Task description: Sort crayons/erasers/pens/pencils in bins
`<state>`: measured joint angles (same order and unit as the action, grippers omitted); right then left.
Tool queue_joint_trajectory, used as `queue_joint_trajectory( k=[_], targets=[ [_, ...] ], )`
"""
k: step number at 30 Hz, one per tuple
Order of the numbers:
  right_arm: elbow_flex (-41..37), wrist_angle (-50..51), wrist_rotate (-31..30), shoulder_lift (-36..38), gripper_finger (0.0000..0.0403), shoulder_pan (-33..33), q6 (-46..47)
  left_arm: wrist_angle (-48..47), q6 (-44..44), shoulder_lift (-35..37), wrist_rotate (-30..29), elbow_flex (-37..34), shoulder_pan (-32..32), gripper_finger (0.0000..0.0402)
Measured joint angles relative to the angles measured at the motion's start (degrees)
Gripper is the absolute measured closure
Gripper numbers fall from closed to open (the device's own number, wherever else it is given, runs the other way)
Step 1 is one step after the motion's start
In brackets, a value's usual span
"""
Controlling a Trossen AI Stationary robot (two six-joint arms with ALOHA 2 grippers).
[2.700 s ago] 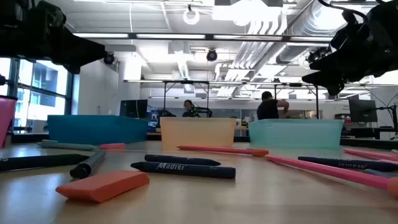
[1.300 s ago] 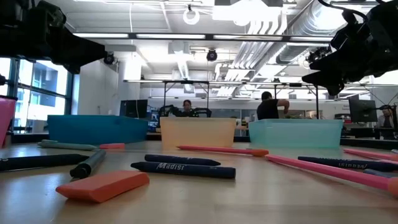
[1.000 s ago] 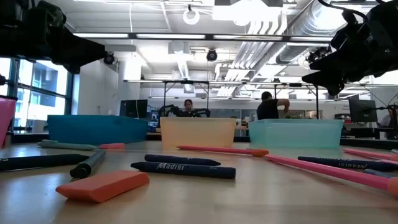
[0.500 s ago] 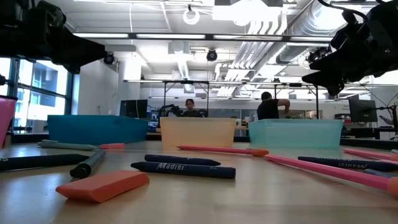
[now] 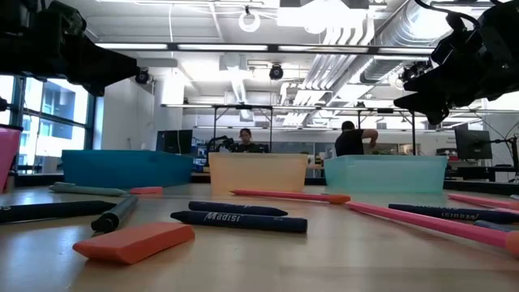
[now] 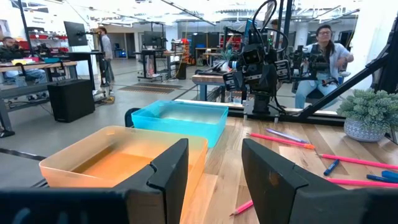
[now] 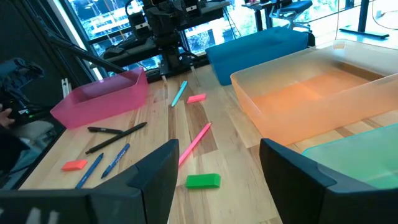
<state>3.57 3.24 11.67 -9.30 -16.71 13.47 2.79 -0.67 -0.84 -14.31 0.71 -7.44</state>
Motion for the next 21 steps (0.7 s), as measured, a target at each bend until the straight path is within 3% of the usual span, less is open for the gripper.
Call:
queue_joint_trajectory(
  k=[21],
  targets=[
    [0.0,0.01,-0.01,0.01,0.0185,-0.02,0.01,0.85,-0.01,-0.02,0.0,-0.01,0.0,0.0264]
  ],
)
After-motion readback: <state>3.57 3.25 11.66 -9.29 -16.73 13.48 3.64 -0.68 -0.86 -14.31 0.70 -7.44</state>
